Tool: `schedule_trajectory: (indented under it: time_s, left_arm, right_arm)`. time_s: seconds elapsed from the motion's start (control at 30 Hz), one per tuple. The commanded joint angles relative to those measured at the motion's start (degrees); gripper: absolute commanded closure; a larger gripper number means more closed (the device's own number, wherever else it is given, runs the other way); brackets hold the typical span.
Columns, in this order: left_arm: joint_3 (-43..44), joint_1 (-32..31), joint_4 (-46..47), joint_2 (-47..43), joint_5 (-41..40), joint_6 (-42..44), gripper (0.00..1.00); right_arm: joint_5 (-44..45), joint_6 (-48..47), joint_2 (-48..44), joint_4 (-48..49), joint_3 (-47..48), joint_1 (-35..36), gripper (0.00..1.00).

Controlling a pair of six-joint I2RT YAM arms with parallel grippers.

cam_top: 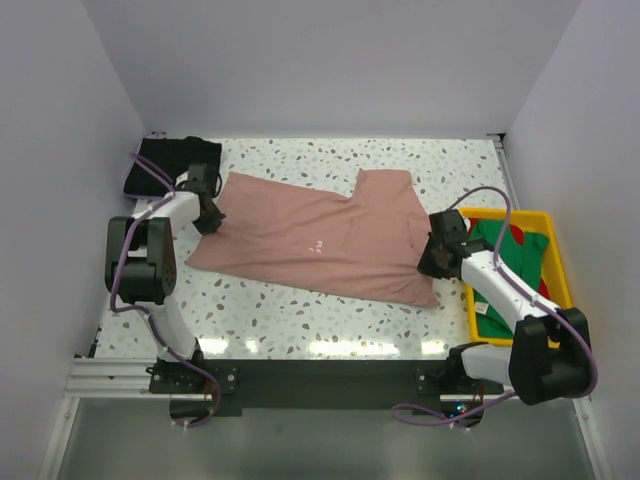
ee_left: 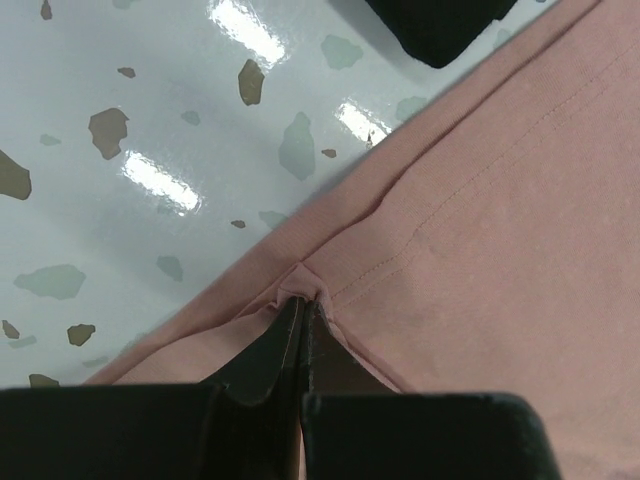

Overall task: Fold and stack the t-shirts
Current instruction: Fold the tshirt

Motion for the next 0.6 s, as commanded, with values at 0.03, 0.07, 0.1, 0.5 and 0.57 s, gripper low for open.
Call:
schedule_trajectory:
  time_s: [0.03, 0.07, 0.1, 0.5, 0.57]
  left_arm:
    - [0.65, 1.10, 1.15, -2.59, -0.64, -0.14, 1.00]
    - [0.65, 1.71, 1.06, -2.77, -0.64, -0.14, 1.00]
    - [0.57, 2.68, 1.15, -2.86, -0.46, -0.14, 1.00]
    - [1.79, 4.88, 1.85, -3.03, 2.52, 0.83, 1.00]
    - [2.06, 5.32, 2.20, -3.29, 3.14, 1.00, 1.00]
  right_arm:
    - [3.86, -0.99, -0.53, -2.55, 1.33, -0.80, 0.98]
    - [3.68, -0.91, -0.27, -2.20, 0.90, -0.80, 0.99]
    - [3.59, -0.91, -0.18, -2.11, 0.63, -0.80, 0.99]
    - [1.04, -0.38, 3.16, 0.61, -1.83, -0.98, 0.96]
    - [0.78, -0.47, 3.95, 1.14, -2.10, -0.98, 0.96]
